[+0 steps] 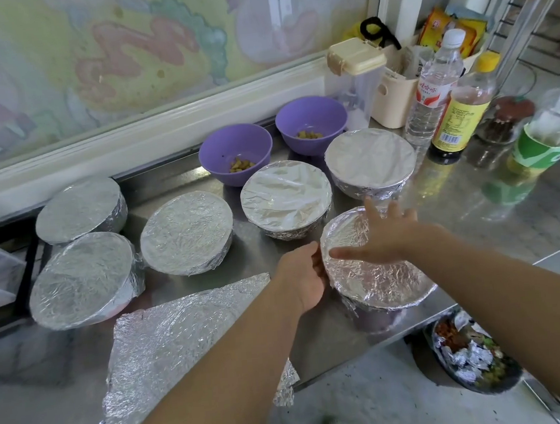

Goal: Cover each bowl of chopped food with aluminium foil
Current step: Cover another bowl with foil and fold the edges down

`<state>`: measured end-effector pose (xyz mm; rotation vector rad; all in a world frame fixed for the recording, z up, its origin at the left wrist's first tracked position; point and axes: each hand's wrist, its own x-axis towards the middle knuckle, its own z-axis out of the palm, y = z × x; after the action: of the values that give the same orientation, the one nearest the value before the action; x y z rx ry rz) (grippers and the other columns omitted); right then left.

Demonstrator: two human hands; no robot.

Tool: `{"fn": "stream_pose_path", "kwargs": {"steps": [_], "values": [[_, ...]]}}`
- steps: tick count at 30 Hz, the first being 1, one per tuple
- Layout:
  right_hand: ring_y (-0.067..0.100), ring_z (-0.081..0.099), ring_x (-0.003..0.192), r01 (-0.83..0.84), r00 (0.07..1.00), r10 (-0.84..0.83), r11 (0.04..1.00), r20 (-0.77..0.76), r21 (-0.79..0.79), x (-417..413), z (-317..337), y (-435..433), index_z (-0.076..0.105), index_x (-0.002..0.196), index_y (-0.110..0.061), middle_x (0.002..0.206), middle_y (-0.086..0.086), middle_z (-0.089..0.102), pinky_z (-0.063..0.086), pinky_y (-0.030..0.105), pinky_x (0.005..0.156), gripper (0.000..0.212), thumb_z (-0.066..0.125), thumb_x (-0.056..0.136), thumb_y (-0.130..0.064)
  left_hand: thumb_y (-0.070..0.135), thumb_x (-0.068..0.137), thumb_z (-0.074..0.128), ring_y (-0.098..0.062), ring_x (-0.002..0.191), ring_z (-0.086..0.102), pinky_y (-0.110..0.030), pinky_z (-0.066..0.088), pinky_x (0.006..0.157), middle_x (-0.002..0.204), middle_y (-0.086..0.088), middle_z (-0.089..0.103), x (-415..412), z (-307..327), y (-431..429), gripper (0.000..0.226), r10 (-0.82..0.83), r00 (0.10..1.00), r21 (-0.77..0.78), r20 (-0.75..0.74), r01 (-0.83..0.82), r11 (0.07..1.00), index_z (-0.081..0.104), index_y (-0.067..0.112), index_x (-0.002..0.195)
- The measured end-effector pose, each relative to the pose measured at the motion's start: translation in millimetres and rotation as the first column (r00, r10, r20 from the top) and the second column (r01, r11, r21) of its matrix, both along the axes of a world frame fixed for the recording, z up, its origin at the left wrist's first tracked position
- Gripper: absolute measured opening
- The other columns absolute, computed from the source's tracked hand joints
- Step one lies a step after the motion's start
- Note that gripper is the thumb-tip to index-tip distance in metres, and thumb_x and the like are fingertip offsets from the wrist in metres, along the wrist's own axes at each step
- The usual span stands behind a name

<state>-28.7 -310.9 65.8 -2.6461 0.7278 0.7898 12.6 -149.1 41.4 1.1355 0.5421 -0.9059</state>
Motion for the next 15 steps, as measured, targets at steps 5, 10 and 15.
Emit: {"fn": "stream_pose_path", "kwargs": {"steps": [5, 10, 15], "values": [[0.047, -0.023, 0.149, -0.079, 0.994, 0.076, 0.996, 0.072, 0.039, -1, -9, -11, -0.026, 0.153, -0.042, 0.166, 0.007, -0.027, 0.008, 0.079, 0.113, 0.164, 0.040, 0.020, -0.113, 0.013, 0.104, 0.047, -0.022, 0.084, 0.066, -0.031, 0.054, 0.075, 0.103, -0.013, 0.072, -23, -3, 6, 0.024, 0.009, 0.999, -0.062, 0.053, -0.006, 0.998, 0.069, 0.004, 0.110], [0.047, -0.018, 0.151, -0.071, 0.997, 0.070, 0.997, 0.020, 0.043, -3, -9, -4, -0.024, 0.155, -0.041, 0.166, 0.004, -0.027, 0.013, 0.082, 0.110, 0.161, 0.051, 0.028, -0.107, 0.003, 0.103, 0.041, -0.028, 0.101, 0.067, -0.041, 0.051, 0.099, 0.109, -0.016, 0.071, -28, -10, -2, 0.032, -0.069, 0.990, -0.030, 0.122, 0.073, 0.997, 0.060, 0.004, 0.128], [0.052, -0.012, 0.150, -0.028, 0.999, 0.030, 0.997, -0.038, 0.070, 1, -2, -6, -0.025, 0.156, -0.032, 0.165, 0.016, -0.026, 0.007, 0.067, 0.121, 0.162, 0.051, 0.032, -0.105, -0.004, 0.100, 0.041, -0.025, 0.090, 0.069, -0.044, 0.052, 0.100, 0.094, -0.009, 0.072, -16, -10, -9, 0.034, -0.129, 0.973, 0.140, 0.194, 0.102, 0.985, 0.068, 0.005, 0.117]]}}
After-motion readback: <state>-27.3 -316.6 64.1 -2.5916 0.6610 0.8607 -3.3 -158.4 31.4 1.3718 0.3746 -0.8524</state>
